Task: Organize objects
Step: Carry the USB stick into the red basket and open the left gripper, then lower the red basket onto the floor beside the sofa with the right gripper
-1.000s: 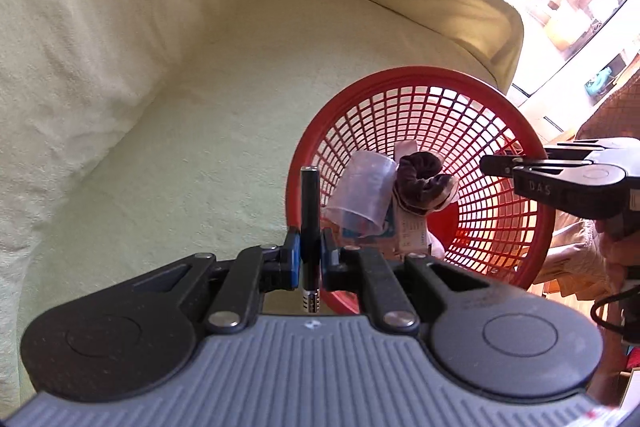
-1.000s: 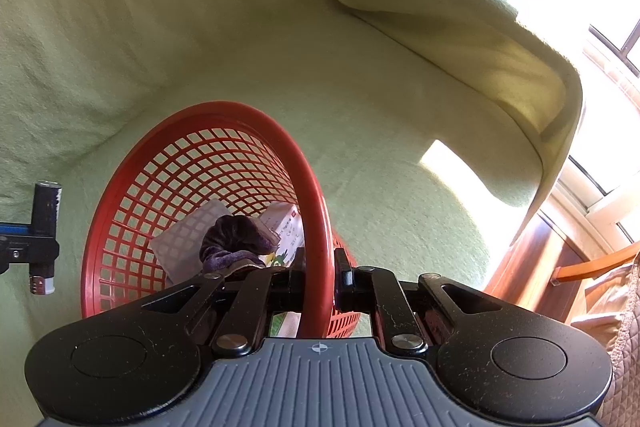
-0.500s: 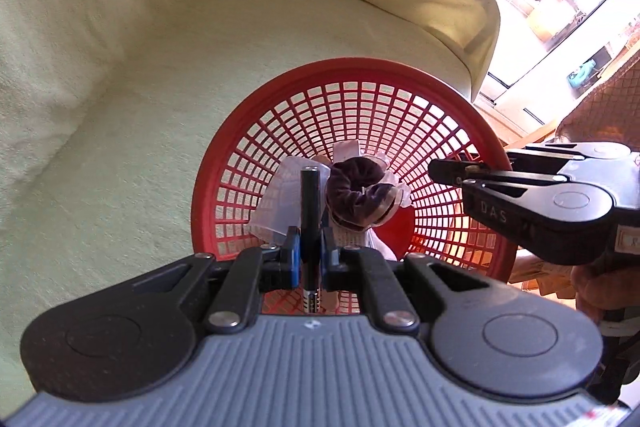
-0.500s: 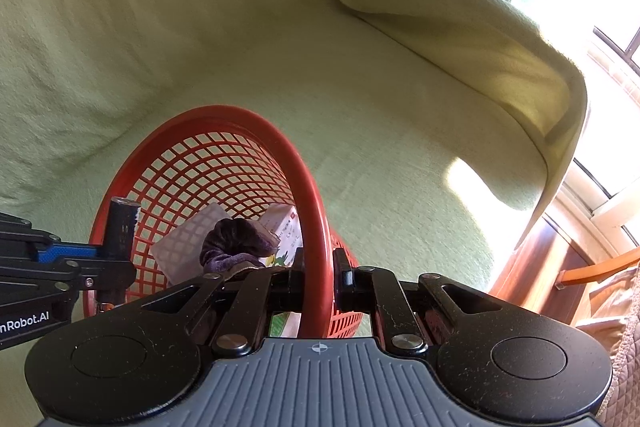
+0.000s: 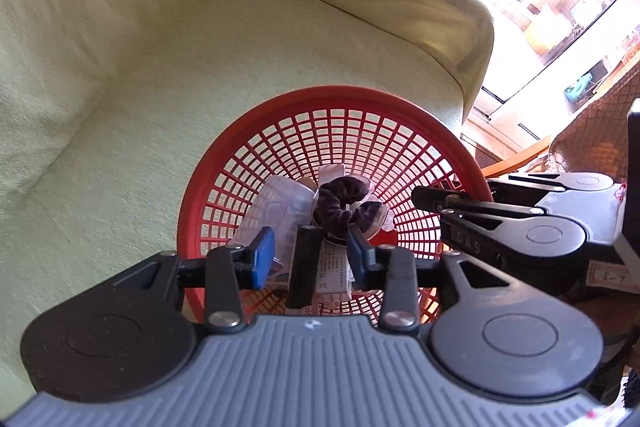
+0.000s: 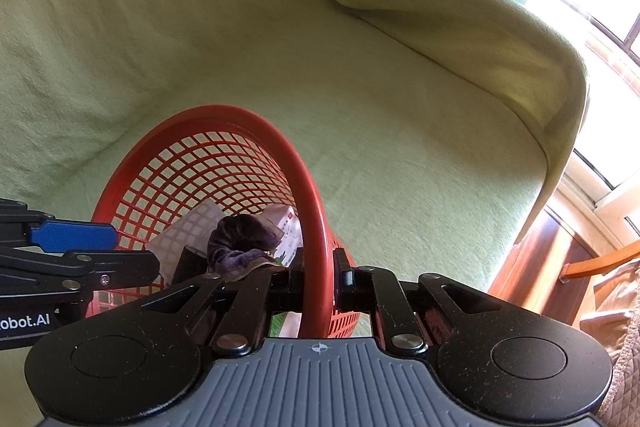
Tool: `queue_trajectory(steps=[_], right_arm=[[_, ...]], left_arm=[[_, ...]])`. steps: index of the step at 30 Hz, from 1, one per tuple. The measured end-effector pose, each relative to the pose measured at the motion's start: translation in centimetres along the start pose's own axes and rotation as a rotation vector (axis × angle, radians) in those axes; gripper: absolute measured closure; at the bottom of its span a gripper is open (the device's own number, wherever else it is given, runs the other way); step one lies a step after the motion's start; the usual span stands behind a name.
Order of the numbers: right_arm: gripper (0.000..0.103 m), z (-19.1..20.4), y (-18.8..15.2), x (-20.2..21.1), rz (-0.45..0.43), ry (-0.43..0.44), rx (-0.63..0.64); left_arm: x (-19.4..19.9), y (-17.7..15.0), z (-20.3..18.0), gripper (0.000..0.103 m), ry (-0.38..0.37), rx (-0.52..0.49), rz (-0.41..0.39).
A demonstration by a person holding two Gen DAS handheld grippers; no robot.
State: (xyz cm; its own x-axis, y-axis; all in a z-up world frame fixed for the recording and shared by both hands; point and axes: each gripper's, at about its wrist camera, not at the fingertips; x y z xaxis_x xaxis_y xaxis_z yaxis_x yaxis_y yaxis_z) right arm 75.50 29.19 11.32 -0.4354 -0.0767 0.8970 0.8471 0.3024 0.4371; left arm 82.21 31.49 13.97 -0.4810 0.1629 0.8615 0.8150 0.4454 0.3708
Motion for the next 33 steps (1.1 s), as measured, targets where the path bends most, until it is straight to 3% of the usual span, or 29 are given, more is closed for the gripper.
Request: queue_trajectory(steps=[9,12,16,19,20,23,26,29,33], right_arm=[[0.095,-1.1,-0.5,0.1,0.006,0.018,-0.057],[0.095,-2.7,-1.0,-0.4,0.022,0.048,-0.13],[0.095,-8.3,-3.9,-2.3,0.081,0.148,-0.411],[0.095,-13.7,-9.3,-3.6,0.099,0.271,-0.714],[0.095,-14.6,-10.7,-3.5,0.097,0.276,-0.762],[0.095,-13.8,-12.2,-2.2,0.068,0.257,-0.716],[0.09,-11.4,-10.6,-0.9,0.031,0.22,-0.58],[0.09,-11.8,-10.0,-0.9,0.066,0.189,-0.572],[0.091,-12.2,-9.9,-1.0,0.094,0.184,-0.558]], left_arm=[[3.2,-1.2,3.1,0.062,0.083,0.028,-0.067],[4.2,-1.9,5.1,0.057,0.127,0.061,-0.077],[5.0,-3.3,7.7,0.056,0.178,0.121,-0.069],[5.5,-4.8,9.0,0.056,0.198,0.17,-0.058],[5.6,-5.4,9.3,0.056,0.2,0.183,-0.052],[5.4,-7.0,10.2,0.056,0.209,0.208,-0.028],[4.7,-7.9,10.6,0.056,0.213,0.236,-0.001],[4.2,-8.0,10.1,0.056,0.215,0.225,0.006],[4.0,-7.4,9.2,0.046,0.226,0.188,-0.014]])
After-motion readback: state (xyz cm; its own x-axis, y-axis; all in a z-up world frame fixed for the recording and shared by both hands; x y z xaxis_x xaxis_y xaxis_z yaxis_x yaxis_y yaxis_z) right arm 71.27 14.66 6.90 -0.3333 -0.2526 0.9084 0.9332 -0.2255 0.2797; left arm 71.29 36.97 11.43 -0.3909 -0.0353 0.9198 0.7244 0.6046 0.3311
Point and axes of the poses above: each gripper's, at about its wrist camera, not at the fingertips, and x roughly against the way its jaws point, z to its left, y to its top, and after that the axes turned 8 degrees about -y, right-handed
